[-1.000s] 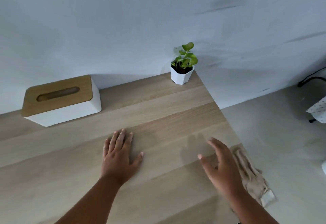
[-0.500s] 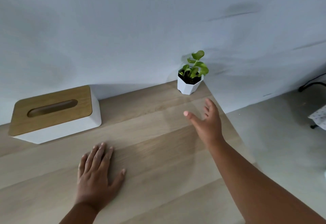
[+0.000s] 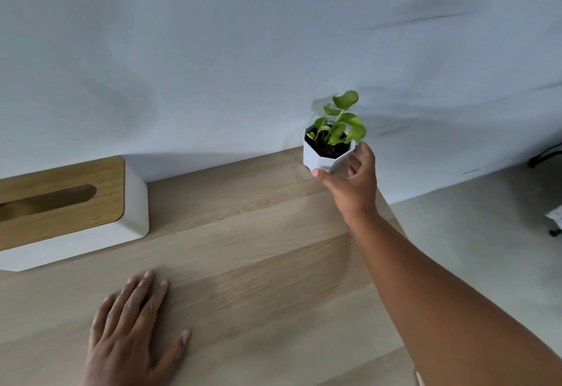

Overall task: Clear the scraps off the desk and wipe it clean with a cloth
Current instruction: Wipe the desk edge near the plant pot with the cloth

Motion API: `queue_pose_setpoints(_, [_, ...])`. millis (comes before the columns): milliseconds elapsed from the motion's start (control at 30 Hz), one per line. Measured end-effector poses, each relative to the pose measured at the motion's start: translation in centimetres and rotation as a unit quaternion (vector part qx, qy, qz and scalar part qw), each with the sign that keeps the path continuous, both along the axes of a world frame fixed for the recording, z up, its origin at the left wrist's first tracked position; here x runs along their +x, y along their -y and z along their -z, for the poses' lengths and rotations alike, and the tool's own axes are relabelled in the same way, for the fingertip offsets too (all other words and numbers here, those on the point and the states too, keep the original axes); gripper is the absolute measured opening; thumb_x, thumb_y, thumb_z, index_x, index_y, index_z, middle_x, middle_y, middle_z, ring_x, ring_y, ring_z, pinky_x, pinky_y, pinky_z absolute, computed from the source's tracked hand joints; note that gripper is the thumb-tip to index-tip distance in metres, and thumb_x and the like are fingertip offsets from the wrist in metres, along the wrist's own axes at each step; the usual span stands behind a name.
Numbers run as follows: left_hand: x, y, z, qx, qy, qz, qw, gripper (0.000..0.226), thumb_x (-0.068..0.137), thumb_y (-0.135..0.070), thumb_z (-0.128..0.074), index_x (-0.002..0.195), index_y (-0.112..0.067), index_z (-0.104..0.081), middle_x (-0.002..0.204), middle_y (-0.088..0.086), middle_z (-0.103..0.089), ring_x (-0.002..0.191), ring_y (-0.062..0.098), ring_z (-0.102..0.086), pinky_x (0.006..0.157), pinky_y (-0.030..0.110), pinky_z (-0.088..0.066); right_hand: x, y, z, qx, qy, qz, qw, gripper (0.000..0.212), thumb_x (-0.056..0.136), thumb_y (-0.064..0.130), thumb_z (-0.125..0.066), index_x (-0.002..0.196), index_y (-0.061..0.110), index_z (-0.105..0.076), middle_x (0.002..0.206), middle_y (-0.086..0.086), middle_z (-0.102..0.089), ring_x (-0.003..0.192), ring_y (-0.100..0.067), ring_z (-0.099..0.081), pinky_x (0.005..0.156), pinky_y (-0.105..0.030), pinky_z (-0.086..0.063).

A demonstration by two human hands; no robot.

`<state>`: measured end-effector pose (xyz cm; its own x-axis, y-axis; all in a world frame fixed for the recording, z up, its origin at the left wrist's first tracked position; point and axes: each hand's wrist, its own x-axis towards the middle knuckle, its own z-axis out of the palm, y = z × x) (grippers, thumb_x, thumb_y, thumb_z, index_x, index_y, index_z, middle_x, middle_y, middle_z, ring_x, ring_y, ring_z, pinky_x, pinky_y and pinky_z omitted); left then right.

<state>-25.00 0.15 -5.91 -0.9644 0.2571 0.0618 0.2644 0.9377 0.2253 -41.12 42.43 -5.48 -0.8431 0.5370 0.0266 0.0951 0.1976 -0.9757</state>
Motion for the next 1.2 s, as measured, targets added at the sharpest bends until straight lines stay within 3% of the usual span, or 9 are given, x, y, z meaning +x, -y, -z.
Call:
queue_pose_setpoints(100, [-0.1,-0.5,-0.6,-0.005,0.003,-0.004,1.000,0.094,0.085,-0.083,-0.033,0.141,-0.013,-0.062,0.157,0.009,-0.048,0.145,0.029,-0.043,0.113,0.061,-0.038,-1.0,-0.1,0.2,-0.010,-0.024,0.005,1.000,0.093,0.058,0.026,-0.098,0.139,0.026,-0.051,0.132,0.014,-0.065,0.121,0.004,-0.060,0.091,-0.004,-0.045])
queue_pose_setpoints(200, [-0.1,-0.9,-1.1,-0.012,0.005,-0.010,1.000,0.096,0.086,-0.084,-0.031,0.138,-0.011,-0.064,0.154,0.012,-0.051,0.142,0.032,-0.047,0.109,0.063,-0.041,-1.3,0.1,0.3,-0.019,-0.034,0.012,0.999,0.086,0.058,0.020,-0.098,0.133,0.023,-0.055,0.120,0.018,-0.070,0.111,0.004,-0.066,0.086,-0.007,-0.049])
queue_pose_setpoints(367, [-0.2,-1.2,-1.7,-0.020,0.004,-0.017,1.000,0.098,0.085,-0.085,-0.029,0.135,-0.008,-0.066,0.151,0.015,-0.054,0.139,0.036,-0.050,0.108,0.063,-0.042,-1.4,0.2,-0.1,-0.030,-0.037,0.006,0.999,0.089,0.058,0.022,-0.099,0.134,0.023,-0.052,0.125,0.010,-0.068,0.114,0.001,-0.066,0.090,-0.013,-0.053])
queue_pose_setpoints(733, [0.1,-0.3,-0.6,-0.011,0.002,-0.004,1.000,0.093,0.086,-0.082,-0.034,0.144,-0.013,-0.059,0.159,0.010,-0.046,0.147,0.032,-0.042,0.115,0.061,-0.036,0.5,3.4,-2.0,-0.016,-0.064,-0.004,0.998,0.082,0.061,0.007,-0.094,0.130,0.029,-0.056,0.118,0.017,-0.069,0.110,-0.001,-0.068,0.085,-0.015,-0.054])
queue_pose_setpoints(933, [0.1,0.1,0.3,0.010,-0.008,0.002,1.000,0.092,0.087,-0.081,-0.036,0.147,-0.015,-0.056,0.162,0.007,-0.041,0.151,0.030,-0.037,0.117,0.060,-0.033,2.0,6.7,-2.4,-0.052,-0.056,-0.021,0.997,0.084,0.063,-0.001,-0.093,0.135,0.016,-0.053,0.125,0.001,-0.068,0.111,-0.011,-0.070,0.091,-0.031,-0.060])
queue_pose_setpoints(1200, [0.3,0.6,1.1,0.015,-0.005,0.002,1.000,0.087,0.083,-0.071,-0.052,0.153,-0.020,-0.048,0.165,0.003,-0.036,0.156,0.023,-0.026,0.123,0.056,-0.025,3.5,12.4,-1.5,-0.050,-0.043,-0.048,0.997,0.086,0.061,0.007,-0.094,0.134,0.019,-0.052,0.126,0.000,-0.067,0.110,-0.010,-0.070,0.090,-0.031,-0.059])
